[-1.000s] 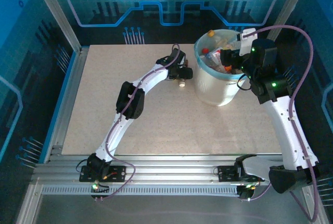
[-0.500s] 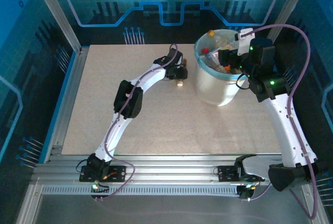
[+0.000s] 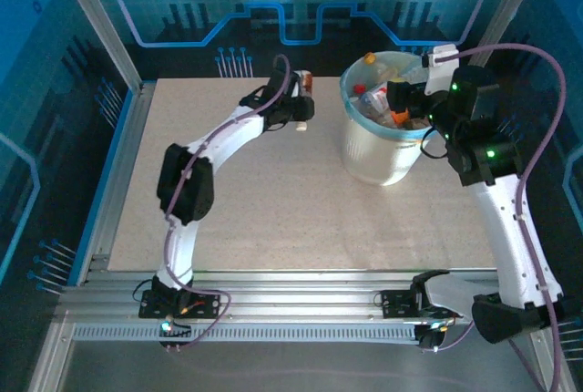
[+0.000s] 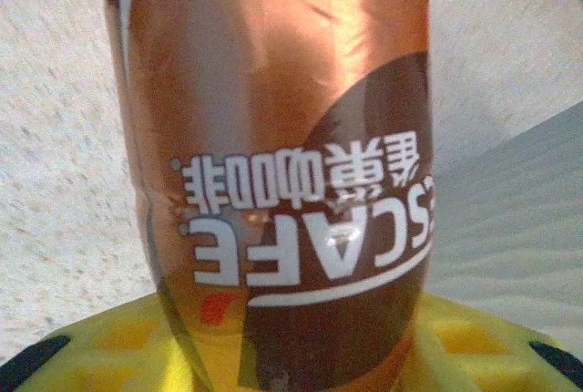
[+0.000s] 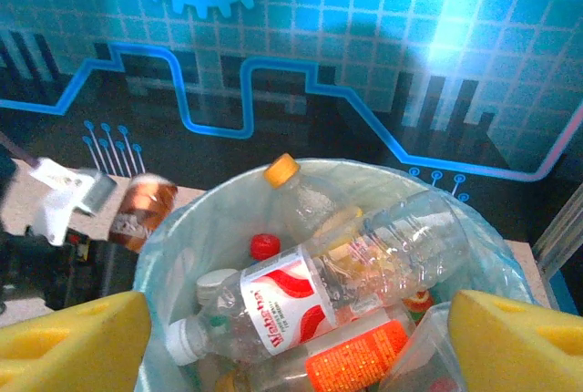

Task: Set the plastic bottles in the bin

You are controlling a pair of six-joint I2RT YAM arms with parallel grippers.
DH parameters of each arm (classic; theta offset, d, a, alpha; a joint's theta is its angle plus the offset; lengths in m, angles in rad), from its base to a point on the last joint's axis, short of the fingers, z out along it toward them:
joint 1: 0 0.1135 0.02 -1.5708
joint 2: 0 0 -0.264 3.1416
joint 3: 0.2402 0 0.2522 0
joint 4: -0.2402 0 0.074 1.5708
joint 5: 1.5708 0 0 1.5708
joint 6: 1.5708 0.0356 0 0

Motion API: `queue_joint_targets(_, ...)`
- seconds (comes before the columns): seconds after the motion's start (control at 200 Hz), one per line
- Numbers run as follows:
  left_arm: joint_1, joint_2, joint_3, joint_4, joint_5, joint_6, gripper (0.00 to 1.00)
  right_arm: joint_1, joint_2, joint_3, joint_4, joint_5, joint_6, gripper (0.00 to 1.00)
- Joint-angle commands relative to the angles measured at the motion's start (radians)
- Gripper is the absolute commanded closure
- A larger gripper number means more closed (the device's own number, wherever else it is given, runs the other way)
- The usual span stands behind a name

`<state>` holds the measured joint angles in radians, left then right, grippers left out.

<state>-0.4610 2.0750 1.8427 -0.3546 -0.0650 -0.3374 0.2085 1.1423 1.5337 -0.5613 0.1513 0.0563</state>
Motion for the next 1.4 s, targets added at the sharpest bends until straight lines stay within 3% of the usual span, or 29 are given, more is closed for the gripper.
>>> queue_joint_targets(0.0,0.002,-0.139,-0.090,0.082,-0.064,0.024,0.58,0.004,-0.040,0.034,-0.015,-0.034,0.030,0.14)
queue_joint_targets(0.16,-0.008,-0.326,-0.236,0.150,-0.101,0.021,0.60,0.003,-0.078,0.022,-0.035,-0.066,0.055,0.14)
queue_joint_targets(0.34,-0.060,-0.499,-0.321,0.185,-0.135,0.109,0.61,0.004,-0.116,0.012,-0.051,-0.125,0.066,0.14)
queue_joint_targets(0.465,-0.120,-0.575,-0.332,0.198,-0.118,0.207,0.62,0.003,-0.149,-0.023,-0.006,-0.282,0.064,0.13)
queue_joint_targets(0.61,-0.180,-0.630,-0.355,0.265,-0.091,0.296,0.73,0.004,-0.184,-0.060,0.089,-0.497,0.092,0.13)
queue_joint_targets(0.74,-0.231,-0.654,-0.360,0.323,-0.034,0.353,0.88,0.005,-0.209,-0.081,0.146,-0.610,0.103,0.12)
queue_joint_targets(0.9,-0.287,-0.674,-0.398,0.416,0.086,0.428,0.94,0.006,-0.247,-0.104,0.184,-0.671,0.100,0.11)
queue_joint_targets(1.141,-0.335,-0.706,-0.484,0.548,0.267,0.472,0.99,0.010,-0.330,-0.164,0.260,-0.709,0.046,0.09)
queue_joint_targets(1.396,-0.353,-0.736,-0.535,0.643,0.381,0.482,1.00,0.019,-0.393,-0.226,0.349,-0.726,-0.021,0.05)
